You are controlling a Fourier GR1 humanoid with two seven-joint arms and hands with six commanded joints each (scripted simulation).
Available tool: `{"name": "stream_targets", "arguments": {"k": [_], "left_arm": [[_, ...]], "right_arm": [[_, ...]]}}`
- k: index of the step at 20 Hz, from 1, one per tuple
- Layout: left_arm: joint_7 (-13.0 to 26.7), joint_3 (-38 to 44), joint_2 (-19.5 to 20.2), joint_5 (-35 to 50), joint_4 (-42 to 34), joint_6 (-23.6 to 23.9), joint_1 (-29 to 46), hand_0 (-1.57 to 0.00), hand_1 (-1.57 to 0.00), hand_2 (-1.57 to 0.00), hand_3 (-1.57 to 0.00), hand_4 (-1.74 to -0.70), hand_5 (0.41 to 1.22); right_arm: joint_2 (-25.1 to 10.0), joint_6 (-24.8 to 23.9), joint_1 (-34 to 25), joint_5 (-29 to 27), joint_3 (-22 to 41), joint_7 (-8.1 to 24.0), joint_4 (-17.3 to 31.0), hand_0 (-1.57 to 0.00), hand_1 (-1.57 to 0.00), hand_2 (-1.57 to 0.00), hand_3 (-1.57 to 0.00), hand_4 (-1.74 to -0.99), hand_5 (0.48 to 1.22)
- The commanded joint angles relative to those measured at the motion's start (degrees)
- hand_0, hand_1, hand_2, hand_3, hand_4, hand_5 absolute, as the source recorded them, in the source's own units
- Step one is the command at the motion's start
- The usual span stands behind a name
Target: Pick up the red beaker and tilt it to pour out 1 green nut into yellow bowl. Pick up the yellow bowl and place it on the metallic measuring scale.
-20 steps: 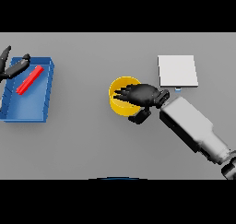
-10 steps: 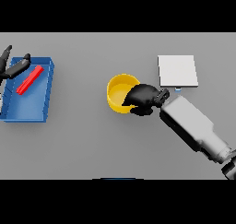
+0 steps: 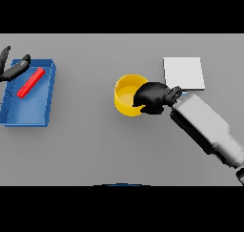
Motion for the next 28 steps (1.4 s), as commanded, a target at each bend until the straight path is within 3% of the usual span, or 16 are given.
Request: {"name": "stream_targets", "arguments": {"k": [1,9,10,12,13,22,28], "left_arm": [[0.41,-0.33,-0.16,-0.45,-0.14,0.32,-0.17,0.0,0.0,0.0,0.0,-0.77,0.706],[-0.34,0.58,-0.8,1.06,0.99,-0.06,-0.71,0.0,0.0,0.0,0.0,-0.8,0.702],[-0.21,0.42,-0.77,1.01,0.41,-0.06,-0.78,0.0,0.0,0.0,0.0,-0.8,0.704],[0.49,0.9,-0.53,1.66,-0.35,-0.13,-0.23,0.0,0.0,0.0,0.0,-0.81,0.703],[0.95,1.06,-0.23,1.78,-0.54,-0.26,-0.21,0.0,0.0,0.0,0.0,-0.81,0.71],[3.51,0.92,-0.54,2.35,-3.09,0.02,0.97,0.0,0.0,0.0,0.0,-0.85,0.754],[6.38,0.81,-0.72,2.49,-4.03,0.23,0.78,0.0,0.0,0.0,0.0,-0.86,0.773]], "right_arm": [[-0.11,0.92,-0.04,-0.48,-0.63,1.89,-1.32,-1.54,-1.54,-1.45,-1.17,-1.73,1.214],[-4.53,4.35,2.08,-1.8,-3.39,7.23,-10.46,-1.57,-1.57,-1.49,-1.18,-1.739,1.219],[-5.43,3.76,2.56,-1.78,-3.91,6.82,-10.68,-1.57,-1.57,-1.51,-1.18,-1.739,1.219],[-5.78,4.96,2.12,-2.71,-5.7,9.83,-11.96,-1.53,-1.57,-1.52,-1.18,-1.74,1.22],[-6.81,4.25,1.6,-2.71,-6.49,8.95,-11.58,-1.54,-1.57,-1.49,-1.19,-1.74,1.22],[-10.63,-5.71,-2.14,-1.34,-11.44,6.81,0.63,-1.57,-1.57,-1.55,-1.16,-1.741,1.221],[-9.96,-10.8,-4.27,-0.8,-13.24,5.7,12.54,-1.57,-1.57,-1.52,-1.17,-1.741,1.221]]}}
